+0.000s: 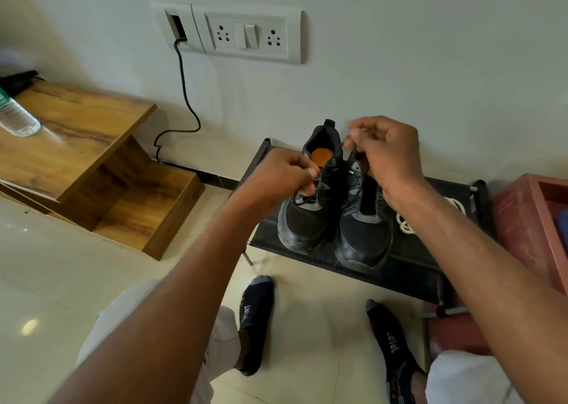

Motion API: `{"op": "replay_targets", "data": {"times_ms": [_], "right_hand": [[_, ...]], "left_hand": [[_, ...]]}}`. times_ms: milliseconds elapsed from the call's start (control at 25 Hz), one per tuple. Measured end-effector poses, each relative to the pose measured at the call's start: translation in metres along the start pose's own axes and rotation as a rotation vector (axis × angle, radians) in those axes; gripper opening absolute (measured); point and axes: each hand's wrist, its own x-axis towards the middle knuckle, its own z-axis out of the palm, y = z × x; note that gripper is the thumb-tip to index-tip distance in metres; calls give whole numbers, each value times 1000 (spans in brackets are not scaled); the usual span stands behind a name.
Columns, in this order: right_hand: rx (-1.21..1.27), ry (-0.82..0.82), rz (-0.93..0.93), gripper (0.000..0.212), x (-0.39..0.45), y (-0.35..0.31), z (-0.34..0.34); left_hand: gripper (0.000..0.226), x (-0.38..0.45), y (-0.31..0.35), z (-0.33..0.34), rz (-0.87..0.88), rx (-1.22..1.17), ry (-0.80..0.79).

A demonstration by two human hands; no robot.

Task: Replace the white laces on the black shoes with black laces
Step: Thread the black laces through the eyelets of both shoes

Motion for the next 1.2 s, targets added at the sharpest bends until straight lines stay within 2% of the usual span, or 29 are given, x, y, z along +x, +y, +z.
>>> {"op": "replay_targets", "data": {"times_ms": [120, 200, 240, 280, 320, 400, 440, 560, 640, 720, 800, 880, 960, 1000, 1040, 1080, 1160, 1200], "right_hand": [[-430, -28, -309, 27, 2, 11, 1], [-673, 40, -446, 24, 4, 22, 2], [-684, 88, -446, 21, 3, 23, 3], [-614, 117, -404, 20, 2, 21, 5], [-441, 93, -315, 20, 1, 15, 6], [103, -109, -61, 20, -5, -1, 4], [305, -216, 56, 21, -10, -9, 2], [498, -392, 222, 30, -21, -14, -5], [583, -390, 284, 34, -26, -13, -6], [585, -274, 312, 30, -25, -12, -6], [416, -83, 342, 22, -20, -8, -9], [14, 47, 300, 15, -12, 4, -14], [-517, 3, 123, 4, -11, 17, -10], [-643, -61, 32, 10, -11, 20, -3], [-593, -133, -11, 19, -10, 22, 4], [-416, -204, 17, 24, -10, 19, 12], [2, -324, 186, 20, -10, 12, 26], [98, -308, 253, 15, -9, 12, 30]], "left_hand": [[7, -6, 5, 12, -16, 207, -225], [8, -4, 5, 12, 22, 295, -252], [11, 0, 4, 9, 33, 318, -200], [14, 5, 4, 3, 41, 317, -104], [17, 11, 3, -3, 48, 293, 16], [20, 20, 4, -13, 89, 157, 169], [20, 26, 5, -16, 111, 47, 148], [40, 32, 10, -14, 106, -205, -102], [50, 34, 10, -12, 92, -209, -196], [40, 38, 10, -15, 66, -202, -149], [27, 42, 9, -21, 34, -198, -11], [21, 47, 5, -29, 22, -130, 111], [17, 47, 5, -31, 9, -121, 150], [15, 46, 6, -29, 8, -129, 144], [15, 45, 8, -25, 11, -130, 131], [16, 45, 9, -21, 17, -136, 115], [20, 46, 10, -12, 35, -156, 103], [20, 48, 10, -10, 40, -147, 116]]}}
